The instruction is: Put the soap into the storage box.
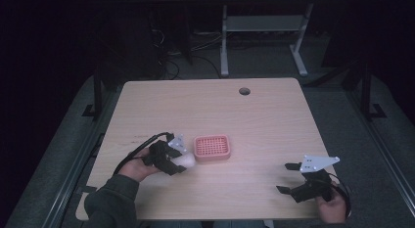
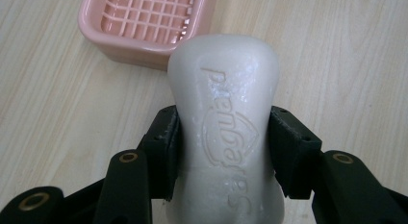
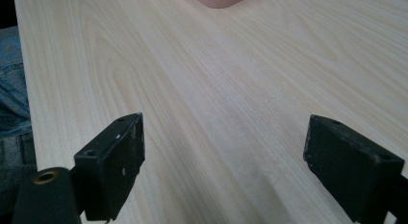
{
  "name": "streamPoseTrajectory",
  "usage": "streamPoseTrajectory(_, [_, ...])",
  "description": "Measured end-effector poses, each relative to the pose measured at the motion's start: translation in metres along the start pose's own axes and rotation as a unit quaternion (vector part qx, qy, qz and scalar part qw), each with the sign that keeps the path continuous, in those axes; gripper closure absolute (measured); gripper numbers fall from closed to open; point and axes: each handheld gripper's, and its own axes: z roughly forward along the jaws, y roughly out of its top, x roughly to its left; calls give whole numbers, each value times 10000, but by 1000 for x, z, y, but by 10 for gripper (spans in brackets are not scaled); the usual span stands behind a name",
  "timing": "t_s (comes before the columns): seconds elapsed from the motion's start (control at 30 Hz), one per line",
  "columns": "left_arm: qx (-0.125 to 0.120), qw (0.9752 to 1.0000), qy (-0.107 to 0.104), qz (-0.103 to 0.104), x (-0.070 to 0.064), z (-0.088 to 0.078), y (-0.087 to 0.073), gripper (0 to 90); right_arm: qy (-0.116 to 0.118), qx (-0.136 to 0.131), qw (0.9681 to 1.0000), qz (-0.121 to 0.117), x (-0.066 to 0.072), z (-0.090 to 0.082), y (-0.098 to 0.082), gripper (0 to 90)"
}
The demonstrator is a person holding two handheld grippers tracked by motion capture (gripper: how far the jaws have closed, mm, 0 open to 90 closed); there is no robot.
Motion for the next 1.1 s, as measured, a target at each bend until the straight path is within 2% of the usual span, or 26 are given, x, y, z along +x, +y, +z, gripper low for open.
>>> streamPoseTrajectory(0.27, [23,10000,-28,-31,5,4,3,496,21,-20,10000,-12,1,0,1,141])
streamPoseTrajectory(0.57, [-18,9999,2,113,8,2,14,496,25,-18,10000,-13,1,0,1,141])
streamPoseTrajectory(1.1, [90,9997,-92,218,14,10,31,496,53,-35,10000,-45,3,0,1,141])
